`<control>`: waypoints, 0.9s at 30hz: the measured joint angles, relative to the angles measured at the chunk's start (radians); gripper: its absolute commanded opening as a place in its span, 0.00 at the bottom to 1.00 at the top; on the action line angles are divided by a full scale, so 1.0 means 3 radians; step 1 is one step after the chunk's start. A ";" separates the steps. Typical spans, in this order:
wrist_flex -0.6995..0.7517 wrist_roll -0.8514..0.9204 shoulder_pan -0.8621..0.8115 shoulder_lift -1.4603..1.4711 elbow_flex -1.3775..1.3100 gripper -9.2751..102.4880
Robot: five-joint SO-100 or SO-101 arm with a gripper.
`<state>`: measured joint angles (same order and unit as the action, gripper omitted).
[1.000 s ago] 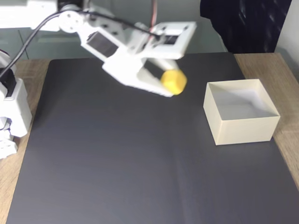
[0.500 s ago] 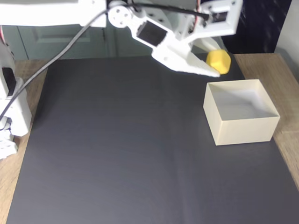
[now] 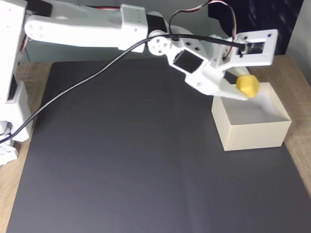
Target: Grasp a cube block and put it in the white box.
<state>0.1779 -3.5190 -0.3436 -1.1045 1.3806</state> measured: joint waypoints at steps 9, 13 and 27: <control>-0.0153 0.0041 -0.0041 0.0210 -0.0118 0.30; -0.0210 0.0077 -0.0061 0.0286 -0.0194 0.33; 0.0138 0.0179 -0.0077 -0.0123 0.0092 0.27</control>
<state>0.2194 -3.4653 -0.3666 -1.1413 1.4082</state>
